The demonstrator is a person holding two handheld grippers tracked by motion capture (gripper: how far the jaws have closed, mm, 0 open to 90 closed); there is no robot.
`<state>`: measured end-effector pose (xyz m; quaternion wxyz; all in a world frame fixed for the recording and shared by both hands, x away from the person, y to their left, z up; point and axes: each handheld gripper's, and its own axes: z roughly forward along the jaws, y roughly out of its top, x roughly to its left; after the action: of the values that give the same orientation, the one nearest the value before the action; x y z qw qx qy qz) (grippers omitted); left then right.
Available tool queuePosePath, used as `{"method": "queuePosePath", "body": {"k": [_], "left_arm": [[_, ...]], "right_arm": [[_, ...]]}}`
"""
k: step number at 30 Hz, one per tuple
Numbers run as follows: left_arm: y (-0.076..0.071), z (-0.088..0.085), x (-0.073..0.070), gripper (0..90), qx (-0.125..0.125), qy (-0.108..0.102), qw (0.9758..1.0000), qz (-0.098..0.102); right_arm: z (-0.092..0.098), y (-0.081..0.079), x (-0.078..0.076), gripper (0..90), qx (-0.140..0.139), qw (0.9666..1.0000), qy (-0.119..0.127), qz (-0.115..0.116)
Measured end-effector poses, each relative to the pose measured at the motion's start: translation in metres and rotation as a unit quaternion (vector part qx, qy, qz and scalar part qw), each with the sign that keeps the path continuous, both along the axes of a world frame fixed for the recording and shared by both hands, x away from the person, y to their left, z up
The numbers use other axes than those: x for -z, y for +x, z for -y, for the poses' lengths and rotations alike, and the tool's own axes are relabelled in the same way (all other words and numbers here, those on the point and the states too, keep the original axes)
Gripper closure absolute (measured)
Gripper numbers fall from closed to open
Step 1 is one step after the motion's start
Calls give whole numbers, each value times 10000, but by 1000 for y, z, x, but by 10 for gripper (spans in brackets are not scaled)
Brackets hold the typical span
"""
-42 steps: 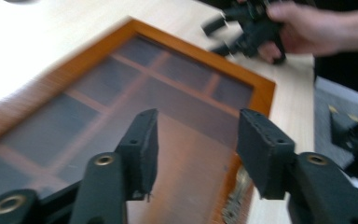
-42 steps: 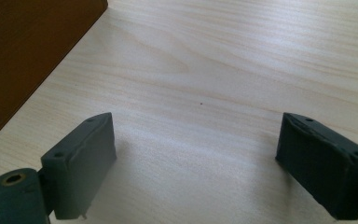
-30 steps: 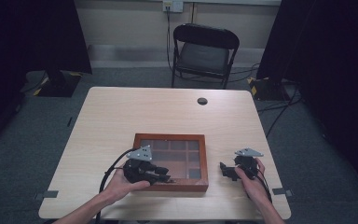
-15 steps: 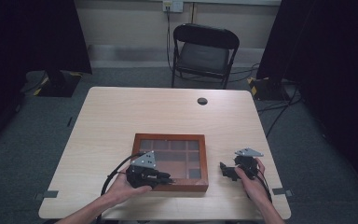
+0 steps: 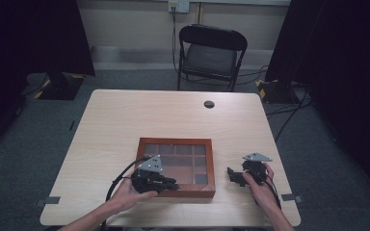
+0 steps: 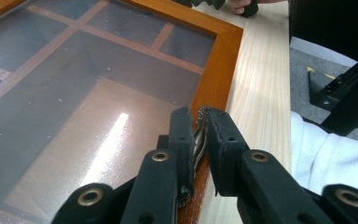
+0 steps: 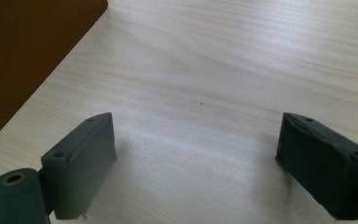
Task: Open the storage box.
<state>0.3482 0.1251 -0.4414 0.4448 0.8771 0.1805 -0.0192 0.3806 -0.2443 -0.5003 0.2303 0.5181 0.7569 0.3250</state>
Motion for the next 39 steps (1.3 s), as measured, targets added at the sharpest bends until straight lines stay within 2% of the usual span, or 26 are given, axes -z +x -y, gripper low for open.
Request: {"method": "queuePosePath", "body": {"k": [1,3,12,16,19,27,33,39], "left_arm": [[1,-1,-2,806,30,26,10000,-36],[2,-2,-4,808,56,-79,9999,-109],[3,-2,-12,808,49,-41,9998,-201],[6,-1,-13,808,48,-12,9994,-328],[7,0,-16,809,63,37,9994,-332],[13,-1,-27,812,147,-84,9991,-401],[16,-3,-37,812,98,-196,9989,-410],[16,0,-41,812,125,-28,9991,-392]], "right_arm": [[0,0,0,108,0,10000,1,0],[0,0,0,108,-2,10000,2,-1],[0,0,0,108,-3,10000,2,-2],[0,0,0,108,-18,10000,1,-2],[0,0,0,108,-19,10000,1,-2],[0,0,0,108,-23,10000,-1,-1],[0,0,0,107,-26,10000,-3,0],[0,0,0,108,-23,10000,-2,1]]}}
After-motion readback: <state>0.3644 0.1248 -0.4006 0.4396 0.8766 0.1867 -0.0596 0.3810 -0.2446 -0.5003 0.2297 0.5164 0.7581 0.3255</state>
